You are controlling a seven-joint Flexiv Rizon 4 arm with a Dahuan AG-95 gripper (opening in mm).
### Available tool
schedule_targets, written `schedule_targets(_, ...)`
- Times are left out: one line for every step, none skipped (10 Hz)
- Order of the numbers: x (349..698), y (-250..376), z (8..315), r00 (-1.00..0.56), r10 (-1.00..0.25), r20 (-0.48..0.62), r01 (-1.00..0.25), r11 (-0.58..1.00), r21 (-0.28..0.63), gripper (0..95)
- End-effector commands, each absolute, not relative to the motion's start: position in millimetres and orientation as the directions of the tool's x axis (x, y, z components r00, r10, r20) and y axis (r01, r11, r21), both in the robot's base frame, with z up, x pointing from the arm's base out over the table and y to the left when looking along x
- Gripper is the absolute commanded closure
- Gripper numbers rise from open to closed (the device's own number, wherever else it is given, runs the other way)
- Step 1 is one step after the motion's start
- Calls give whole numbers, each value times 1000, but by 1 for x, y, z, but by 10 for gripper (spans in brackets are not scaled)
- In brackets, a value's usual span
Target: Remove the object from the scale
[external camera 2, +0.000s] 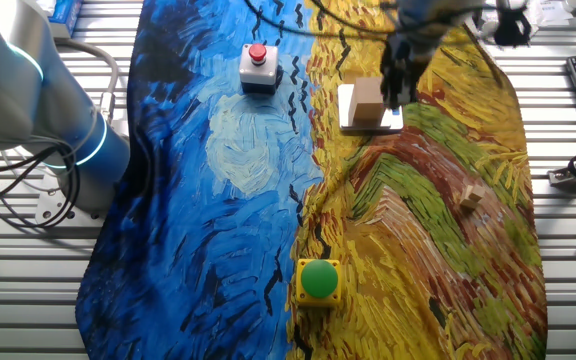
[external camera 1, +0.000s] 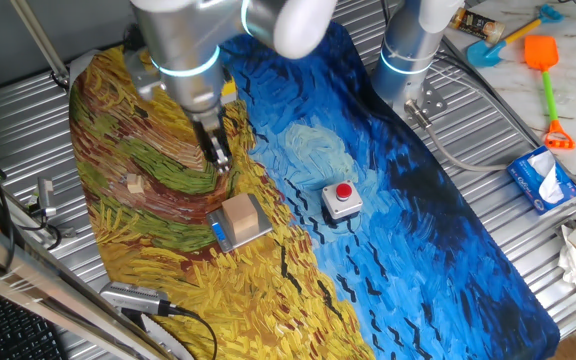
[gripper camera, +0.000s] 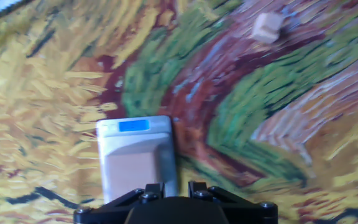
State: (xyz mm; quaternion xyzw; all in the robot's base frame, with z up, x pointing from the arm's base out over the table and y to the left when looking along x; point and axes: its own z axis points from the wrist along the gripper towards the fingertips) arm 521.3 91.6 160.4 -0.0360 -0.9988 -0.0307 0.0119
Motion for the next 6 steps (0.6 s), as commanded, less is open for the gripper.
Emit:
schedule_targets(521,105,153,-996,83,17,84,994,73,760)
schedule_targets(521,104,152,-998,65,16,66,995,78,760)
schedule_targets(521,104,151,-998,54,21,55,994,97,570)
schedule_targets(522,105,148,-998,52,23,54,993,104,570)
schedule_targets(523,105,144,-999,50,21,52,991,121,570)
schedule_targets(523,105,142,-999,50,20,52,991,125,570)
